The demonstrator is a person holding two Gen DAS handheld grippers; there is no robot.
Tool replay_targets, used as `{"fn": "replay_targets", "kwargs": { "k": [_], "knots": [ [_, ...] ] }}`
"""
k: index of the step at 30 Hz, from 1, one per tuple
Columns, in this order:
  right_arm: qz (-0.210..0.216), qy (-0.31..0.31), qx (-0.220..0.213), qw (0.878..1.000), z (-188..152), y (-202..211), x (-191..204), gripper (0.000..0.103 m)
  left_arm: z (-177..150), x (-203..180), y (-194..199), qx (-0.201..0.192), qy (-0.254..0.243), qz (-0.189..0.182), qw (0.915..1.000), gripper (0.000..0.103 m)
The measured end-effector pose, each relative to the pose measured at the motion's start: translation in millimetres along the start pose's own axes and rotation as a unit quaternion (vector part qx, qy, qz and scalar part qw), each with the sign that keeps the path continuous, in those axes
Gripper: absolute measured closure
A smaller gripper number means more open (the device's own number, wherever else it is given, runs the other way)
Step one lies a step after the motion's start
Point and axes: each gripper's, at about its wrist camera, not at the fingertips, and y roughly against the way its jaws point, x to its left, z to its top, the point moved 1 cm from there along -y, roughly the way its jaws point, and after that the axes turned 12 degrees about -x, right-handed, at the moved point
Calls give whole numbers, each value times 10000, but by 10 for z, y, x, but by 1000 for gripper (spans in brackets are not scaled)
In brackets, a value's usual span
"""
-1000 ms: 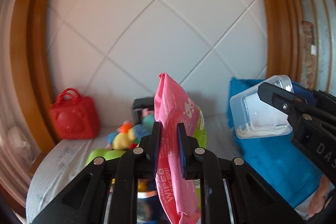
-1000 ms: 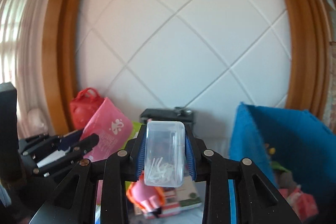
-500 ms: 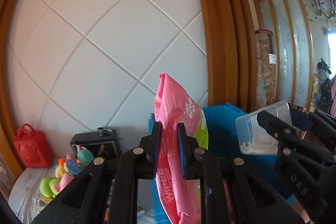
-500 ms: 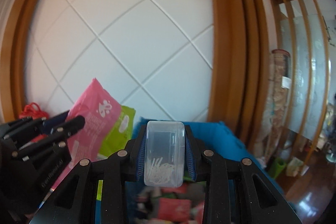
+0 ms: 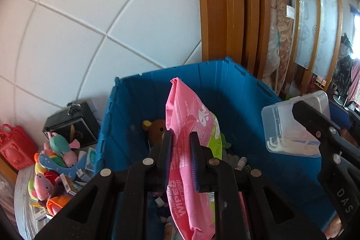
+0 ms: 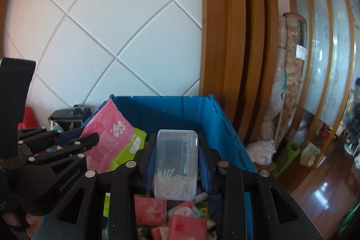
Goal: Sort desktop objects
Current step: 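Carry the wipes pack and floss box over the blue crate and open both tools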
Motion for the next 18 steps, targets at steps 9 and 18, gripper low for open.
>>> {"fn": "replay_targets", "kwargs": {
  "k": [9, 18],
  "knots": [
    [-109, 155, 1170, 9930, -230, -1339, -81, 71, -106, 96, -1256, 1129, 20, 495, 9924, 88],
    [1, 226, 2480, 9685, -987, -2046, -69, 71, -538, 44, -1750, 2370, -110, 470, 9703, 87]
  ]
}}
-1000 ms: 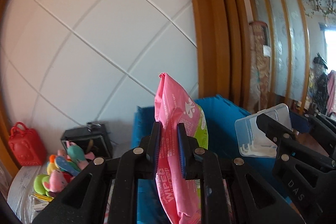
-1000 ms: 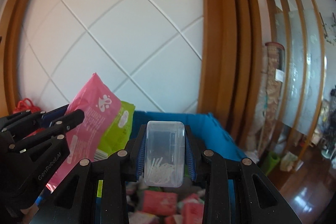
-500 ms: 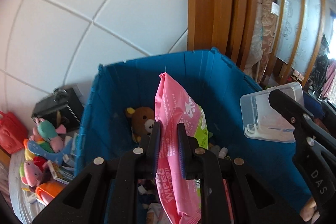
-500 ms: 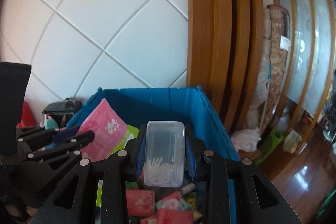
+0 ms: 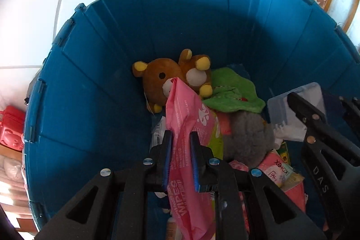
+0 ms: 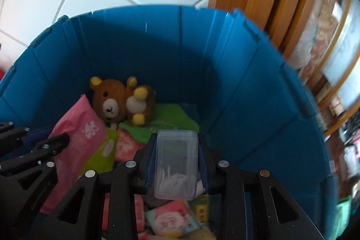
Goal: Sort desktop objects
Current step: 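Carry the wipes pack and floss box over the blue crate and open both tools, then move both tools back over the pile on the bed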
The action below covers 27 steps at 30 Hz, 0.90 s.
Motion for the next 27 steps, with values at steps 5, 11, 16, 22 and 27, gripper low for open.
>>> {"fn": "replay_targets", "kwargs": {
  "k": [5, 11, 16, 22, 27],
  "knots": [
    [-7, -47, -10, 10000, -50, 24, -19, 70, 6, -31, 67, -210, -219, 279, 9992, 77],
    [57, -226, -69, 9997, -13, 42, -106, 64, 118, 153, 61, -364, 58, 433, 9984, 46],
    [86, -294, -66, 9995, 4, 78, -113, 21, 110, 184, -6, -206, 129, 422, 9988, 46],
    [99, -244, -25, 9996, -2, 52, -76, 4, 104, 202, 10, -247, 158, 462, 9985, 46],
    [-167, 165, 149, 9996, -4, 107, -16, 0, 26, 236, 91, -241, 211, 338, 9989, 46]
  ]
}}
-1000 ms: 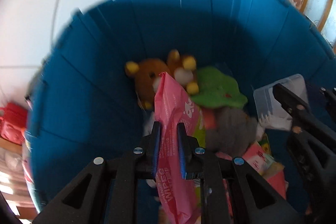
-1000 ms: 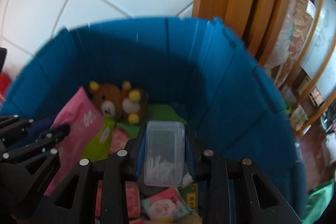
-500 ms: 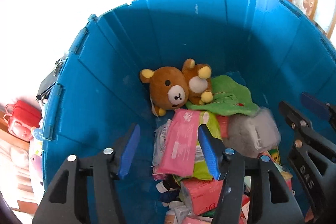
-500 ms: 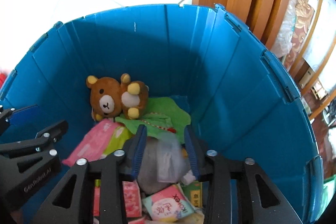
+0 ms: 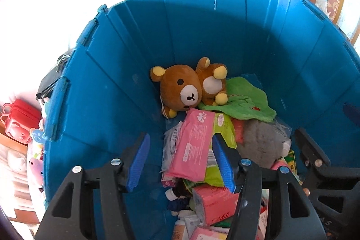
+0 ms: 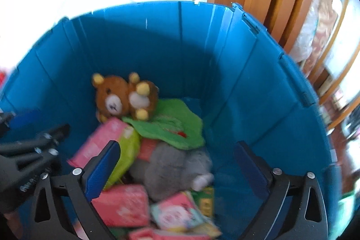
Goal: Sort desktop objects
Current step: 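Move both tools back over the pile on the bed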
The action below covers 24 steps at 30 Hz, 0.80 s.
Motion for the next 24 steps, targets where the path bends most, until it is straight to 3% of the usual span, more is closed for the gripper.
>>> {"fn": "replay_targets", "kwargs": {
  "k": [5, 10, 17, 21, 24],
  "knots": [
    [-274, 410, -170, 9986, 67, 382, 97, 0, -56, 78, 405, -364, 31, -272, 9990, 46],
    [-266, 379, -469, 9978, 138, 955, 134, 0, -177, 274, 961, -778, -21, -393, 9962, 46],
    [-8, 519, -1334, 9897, 1, 1807, 453, 0, -615, 831, 1743, -1538, 425, -854, 9835, 46],
    [417, 348, -1769, 9827, -170, 2186, 710, 0, -928, 1218, 2101, -2002, 738, -717, 9743, 45],
    [747, 194, -2068, 9753, -301, 2410, 939, 0, -1180, 1522, 2285, -2322, 1024, -615, 9653, 38]
  ]
}}
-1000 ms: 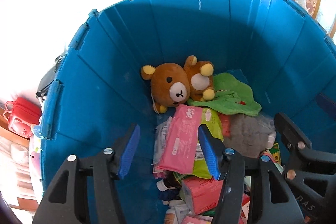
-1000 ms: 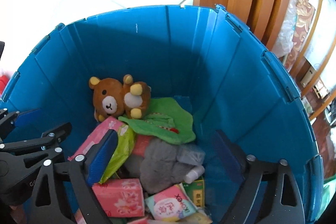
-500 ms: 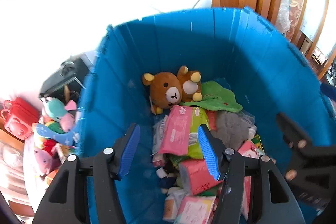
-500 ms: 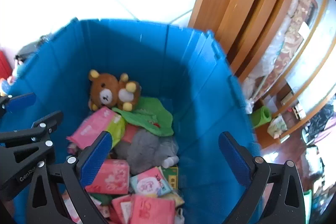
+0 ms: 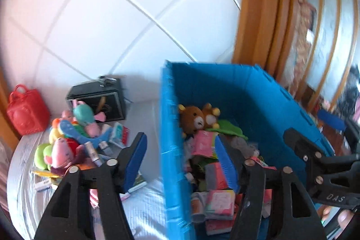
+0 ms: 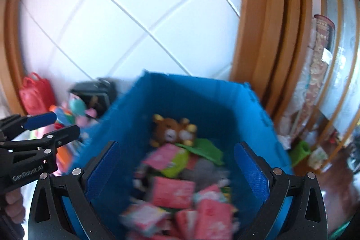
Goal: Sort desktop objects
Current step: 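Move both tools back over the pile on the bed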
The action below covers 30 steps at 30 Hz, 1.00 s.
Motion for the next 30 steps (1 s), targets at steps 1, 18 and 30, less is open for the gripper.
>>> {"fn": "replay_targets", "kwargs": {
  "k": [1, 18, 30],
  "knots": [
    [91, -68, -84, 9999, -14, 68, 85, 0, -35, 136, 122, -158, 92, 62, 9998, 37],
    [1677, -338, -727, 9826, -316, 265, 1987, 0, -887, 2403, 727, -233, 636, 1517, 9861, 37],
    [1938, -657, 333, 9783, -1028, -399, 2869, 0, -1765, 3540, 591, 739, 743, 1607, 9814, 37]
  ]
}}
